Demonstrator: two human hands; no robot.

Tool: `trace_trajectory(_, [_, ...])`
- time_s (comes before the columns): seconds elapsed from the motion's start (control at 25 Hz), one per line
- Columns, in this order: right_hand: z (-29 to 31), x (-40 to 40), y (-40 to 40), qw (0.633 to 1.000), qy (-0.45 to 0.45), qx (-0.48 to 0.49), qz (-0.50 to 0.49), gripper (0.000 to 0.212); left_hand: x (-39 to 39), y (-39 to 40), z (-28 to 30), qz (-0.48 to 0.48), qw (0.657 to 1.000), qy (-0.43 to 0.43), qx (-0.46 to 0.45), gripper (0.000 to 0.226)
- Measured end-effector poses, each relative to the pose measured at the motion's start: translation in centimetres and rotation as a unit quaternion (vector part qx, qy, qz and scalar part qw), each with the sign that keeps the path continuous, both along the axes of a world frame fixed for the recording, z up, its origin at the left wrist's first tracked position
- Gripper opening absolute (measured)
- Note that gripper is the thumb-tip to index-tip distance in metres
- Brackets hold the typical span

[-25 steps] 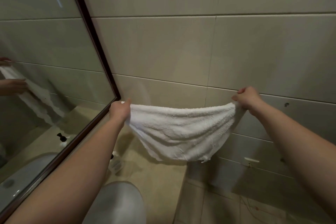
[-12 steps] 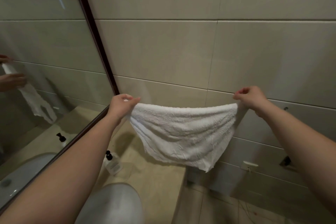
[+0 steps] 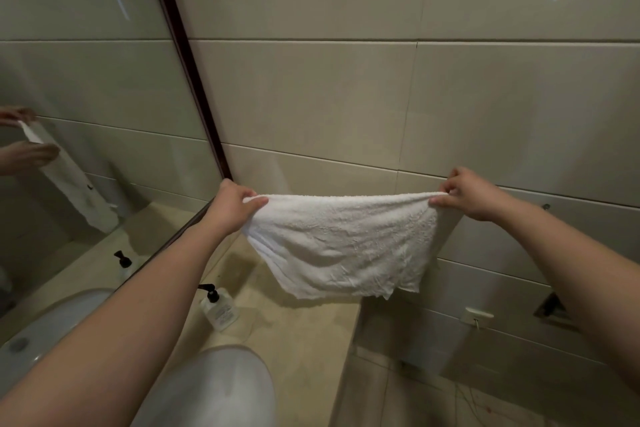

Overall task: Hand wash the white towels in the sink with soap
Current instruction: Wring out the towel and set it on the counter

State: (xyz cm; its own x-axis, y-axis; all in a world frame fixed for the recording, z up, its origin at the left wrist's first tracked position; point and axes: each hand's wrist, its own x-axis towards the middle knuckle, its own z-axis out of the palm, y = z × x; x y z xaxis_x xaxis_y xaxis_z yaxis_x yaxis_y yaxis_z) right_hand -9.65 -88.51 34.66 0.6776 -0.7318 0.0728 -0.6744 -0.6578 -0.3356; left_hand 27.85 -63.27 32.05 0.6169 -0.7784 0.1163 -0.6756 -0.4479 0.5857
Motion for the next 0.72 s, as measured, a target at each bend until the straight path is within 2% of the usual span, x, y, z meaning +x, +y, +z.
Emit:
trace_trajectory(0.12, [0.0, 0.1, 0.1, 0.998, 0.037, -0.035, -0.025, 0.036, -0.6, 0.2, 0.5, -0.019, 0.999, 0.0, -0.039, 0.023])
trace_trajectory(0.24, [0.7, 0.2, 0.6, 0.999, -0.038, 0.014, -0.026, 0.041, -0.2, 0.6, 0.3, -0.018, 0.996, 0.006, -0.083, 0.032])
trace_trajectory(0.32, [0.9, 0.2, 1.0, 0.995, -0.077, 0.053, -0.032, 0.041, -0.4, 0.8, 0.5, -0.019, 0.993, 0.014, -0.116, 0.029])
trace_trajectory(0.4, [0.8, 0.5, 1.3, 0.992, -0.078, 0.081, -0.05, 0.042, -0.7, 0.7, 0.3, -0.01, 0.99, 0.051, -0.134, 0.026])
trace_trajectory(0.52, [-0.1, 1.9, 1.8, 0.98, -0.086, 0.143, -0.104, 0.04, -1.4, -0.1, -1.1, 0.047, 0.978, 0.159, -0.124, 0.032])
trace_trajectory(0.64, [-1.1, 4.0, 3.3, 0.93, -0.178, 0.263, -0.185, 0.026, -4.3, -1.2, -2.3, 0.113, 0.947, 0.267, -0.138, 0.031])
trace_trajectory(0.72, [-1.2, 5.7, 5.1, 0.882, -0.221, 0.368, -0.193, 0.016, -7.6, -2.1, -2.7, 0.109, 0.924, 0.324, -0.17, 0.03])
